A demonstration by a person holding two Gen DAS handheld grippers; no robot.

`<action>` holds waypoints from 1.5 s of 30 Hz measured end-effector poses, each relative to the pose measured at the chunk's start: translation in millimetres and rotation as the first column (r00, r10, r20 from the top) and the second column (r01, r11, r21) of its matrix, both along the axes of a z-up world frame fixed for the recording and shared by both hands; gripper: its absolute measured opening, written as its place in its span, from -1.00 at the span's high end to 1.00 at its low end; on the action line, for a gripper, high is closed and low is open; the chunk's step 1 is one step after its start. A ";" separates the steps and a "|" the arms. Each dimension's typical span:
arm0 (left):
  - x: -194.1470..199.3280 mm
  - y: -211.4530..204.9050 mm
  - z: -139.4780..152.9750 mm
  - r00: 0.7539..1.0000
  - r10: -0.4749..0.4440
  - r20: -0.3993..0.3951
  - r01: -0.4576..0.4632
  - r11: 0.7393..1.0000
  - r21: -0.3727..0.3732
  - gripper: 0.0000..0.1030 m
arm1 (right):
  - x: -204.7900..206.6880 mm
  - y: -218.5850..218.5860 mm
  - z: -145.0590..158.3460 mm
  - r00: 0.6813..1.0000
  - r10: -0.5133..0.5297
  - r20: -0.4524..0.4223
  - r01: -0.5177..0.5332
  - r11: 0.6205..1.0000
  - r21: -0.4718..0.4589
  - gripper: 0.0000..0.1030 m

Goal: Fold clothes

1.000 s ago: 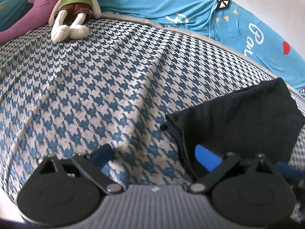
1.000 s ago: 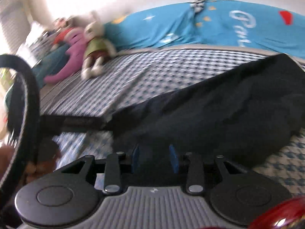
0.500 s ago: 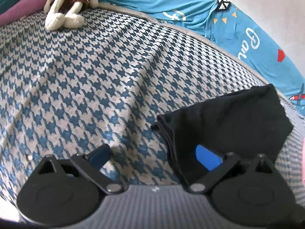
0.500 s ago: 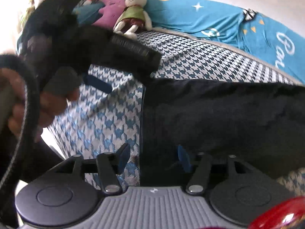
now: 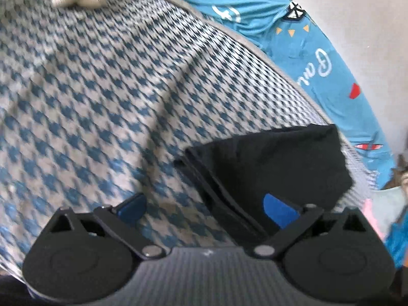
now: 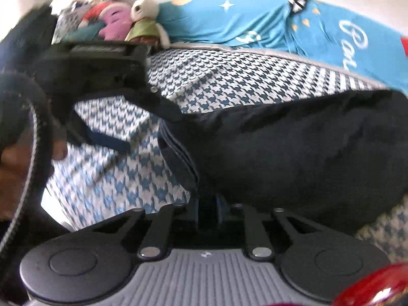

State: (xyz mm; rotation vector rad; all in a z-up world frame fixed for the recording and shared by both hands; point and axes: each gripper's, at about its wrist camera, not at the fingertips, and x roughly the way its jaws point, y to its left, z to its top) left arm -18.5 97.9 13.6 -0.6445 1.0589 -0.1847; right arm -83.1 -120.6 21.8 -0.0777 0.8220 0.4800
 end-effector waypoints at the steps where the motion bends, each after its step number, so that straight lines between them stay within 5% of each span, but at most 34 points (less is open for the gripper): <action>1: 1.3 -2.1 -1.0 1.000 -0.006 -0.007 0.006 1.000 -0.020 -0.98 | 1.5 -2.5 2.0 1.000 -0.008 -0.013 0.009 1.000 0.025 0.73; 9: 17.7 -23.1 -6.1 1.000 -0.024 -0.012 0.024 0.999 -0.026 -0.95 | 3.7 -9.9 8.4 0.999 -0.018 -0.041 0.022 0.995 0.100 0.73; 13: 26.4 -30.9 -8.0 1.000 -0.022 -0.010 0.022 1.000 -0.017 -0.75 | 2.8 -11.0 9.8 0.999 -0.013 -0.039 0.018 0.994 0.111 0.73; 21: 33.0 -39.8 -15.4 1.000 -0.030 -0.002 0.030 1.000 0.010 0.70 | 3.8 -12.8 11.3 0.999 -0.007 -0.039 0.012 0.992 0.128 0.75; 23: 30.5 -41.8 -11.5 0.999 -0.034 0.025 0.032 0.998 0.055 0.86 | 3.8 -10.9 11.9 0.999 0.006 -0.035 -0.002 0.991 0.133 0.75; 33: 27.5 -25.2 20.9 0.988 -0.041 0.151 0.005 0.973 0.231 0.87 | 15.9 19.7 24.0 0.998 0.065 -0.001 -0.063 0.974 0.220 0.77; 45: 46.5 55.1 40.1 0.991 0.019 0.136 -0.059 0.951 0.302 0.86 | 47.5 90.7 28.2 0.982 0.191 -0.006 -0.175 0.913 0.369 0.78</action>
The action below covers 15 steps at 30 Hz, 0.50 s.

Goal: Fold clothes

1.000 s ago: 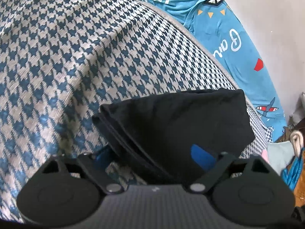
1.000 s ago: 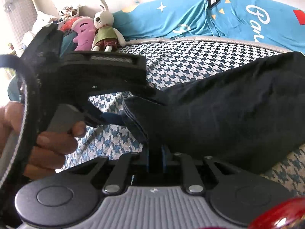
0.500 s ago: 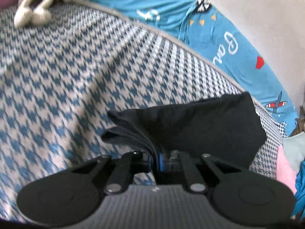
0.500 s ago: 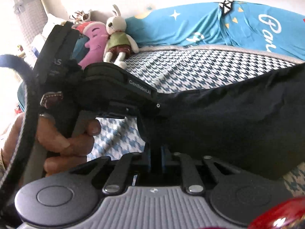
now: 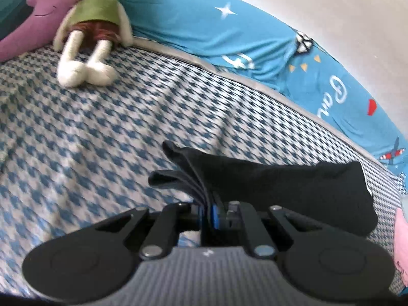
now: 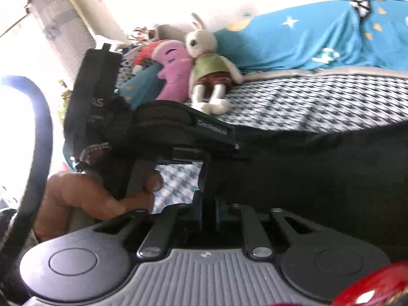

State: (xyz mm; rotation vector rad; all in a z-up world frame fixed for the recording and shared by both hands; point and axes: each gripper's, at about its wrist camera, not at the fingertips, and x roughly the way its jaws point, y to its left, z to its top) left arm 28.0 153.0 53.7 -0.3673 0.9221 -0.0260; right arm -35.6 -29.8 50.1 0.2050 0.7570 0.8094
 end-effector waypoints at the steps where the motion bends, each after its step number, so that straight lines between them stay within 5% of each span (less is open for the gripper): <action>1: 1.5 4.6 -0.2 1.000 0.007 -0.006 -0.007 1.000 0.012 0.86 | 1.5 7.3 -1.0 1.000 0.014 0.005 -0.014 1.000 0.000 0.78; 4: 5.4 16.6 -8.4 0.998 0.043 -0.044 -0.040 0.998 0.053 0.80 | 7.4 25.9 -9.6 0.999 0.043 0.000 -0.043 0.999 -0.031 0.72; 8: 7.7 28.5 -29.0 0.984 0.133 -0.118 -0.122 0.988 0.096 0.42 | 8.1 32.8 -17.1 0.998 0.064 -0.008 -0.064 0.994 -0.090 0.59; 15: 0.5 40.5 -20.8 0.966 0.246 -0.076 -0.238 0.965 0.107 -0.01 | 0.8 1.9 -4.0 0.998 0.046 0.037 -0.043 0.995 -0.084 0.55</action>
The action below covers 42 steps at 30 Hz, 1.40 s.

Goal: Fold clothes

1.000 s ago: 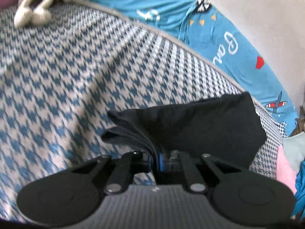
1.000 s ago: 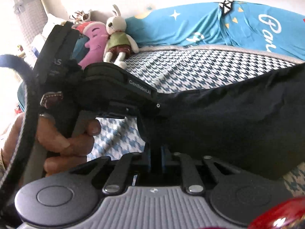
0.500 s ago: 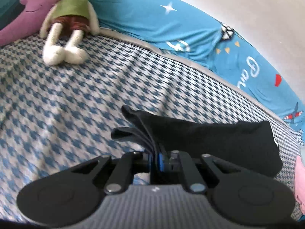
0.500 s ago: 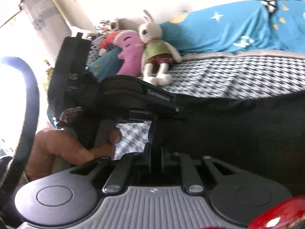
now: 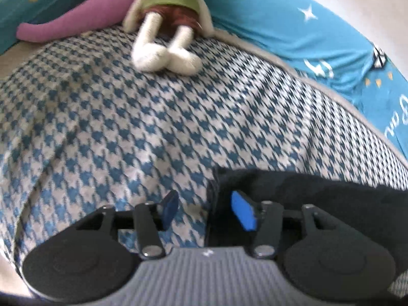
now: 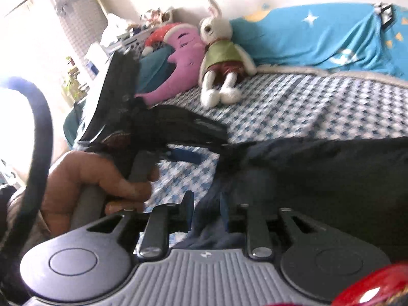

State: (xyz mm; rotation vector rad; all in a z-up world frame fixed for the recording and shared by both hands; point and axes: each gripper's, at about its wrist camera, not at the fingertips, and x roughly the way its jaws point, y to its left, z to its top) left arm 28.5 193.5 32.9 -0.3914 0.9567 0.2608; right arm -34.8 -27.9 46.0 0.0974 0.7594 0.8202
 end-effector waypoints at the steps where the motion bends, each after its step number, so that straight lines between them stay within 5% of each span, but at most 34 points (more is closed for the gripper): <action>1: -0.7 -0.8 2.0 1.000 0.004 0.010 -0.004 1.000 0.003 -0.01 | 0.7 -6.7 1.5 1.000 -0.021 0.014 0.021 1.000 -0.006 0.55; 11: -2.0 -48.1 1.7 0.994 -0.107 0.036 0.105 0.994 0.044 -0.50 | 21.2 -79.4 2.2 0.967 -0.246 0.062 0.251 0.964 -0.086 0.55; 21: 1.8 -104.0 -7.4 0.974 -0.225 0.017 0.223 0.971 0.089 -0.76 | 60.5 -140.6 5.2 0.923 -0.358 0.138 0.377 0.913 -0.157 0.55; 42: 11.0 -162.6 -21.5 0.944 -0.330 -0.033 0.331 0.933 0.144 -0.99 | 142.2 -172.5 -27.1 0.861 -0.497 0.109 0.509 0.831 -0.225 0.56</action>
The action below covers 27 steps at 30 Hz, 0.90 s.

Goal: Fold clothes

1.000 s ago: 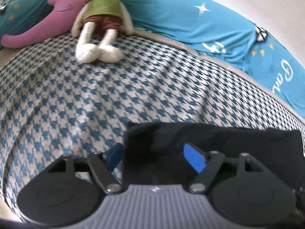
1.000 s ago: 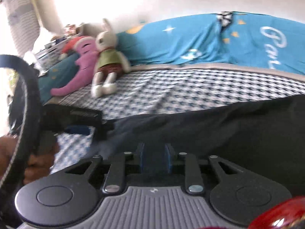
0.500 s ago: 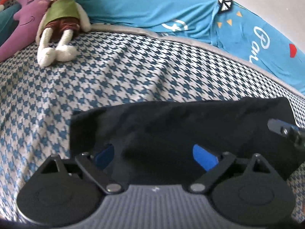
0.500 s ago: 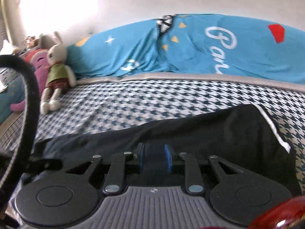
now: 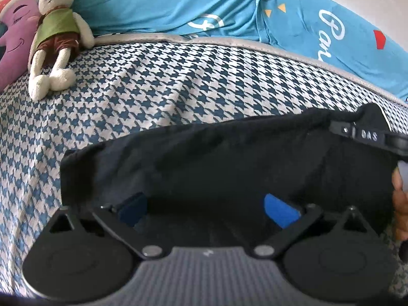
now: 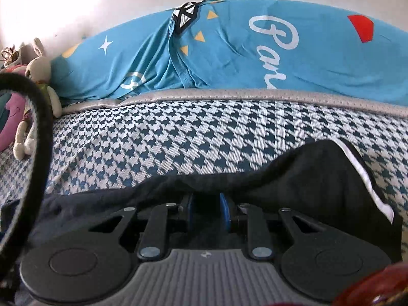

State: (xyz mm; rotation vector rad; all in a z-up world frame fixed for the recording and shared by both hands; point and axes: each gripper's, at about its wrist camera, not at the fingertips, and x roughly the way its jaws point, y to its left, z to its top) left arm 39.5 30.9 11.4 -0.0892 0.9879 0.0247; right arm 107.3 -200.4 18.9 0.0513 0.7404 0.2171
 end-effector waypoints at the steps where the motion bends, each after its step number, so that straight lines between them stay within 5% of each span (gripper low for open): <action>1: 0.5 -1.1 -0.7 1.000 -0.002 -0.003 0.002 1.000 0.005 -0.99 | 1.9 -0.1 0.0 1.000 -0.004 0.000 0.004 1.000 0.002 0.56; 11: -1.1 -11.4 -6.5 0.999 -0.035 -0.008 0.036 0.997 0.074 -0.99 | -7.7 -21.7 16.8 1.000 -0.017 -0.023 0.018 0.999 0.045 0.53; 19: -5.4 -10.8 -5.9 0.999 -0.045 -0.005 0.045 0.996 0.075 -0.99 | -41.8 -88.2 43.3 0.993 -0.115 -0.014 0.116 0.986 0.118 0.34; 27: -9.4 -2.9 -0.6 1.000 -0.023 -0.002 0.023 0.999 0.036 -0.99 | -58.7 -157.2 39.0 0.965 -0.256 -0.047 0.261 0.951 0.168 0.05</action>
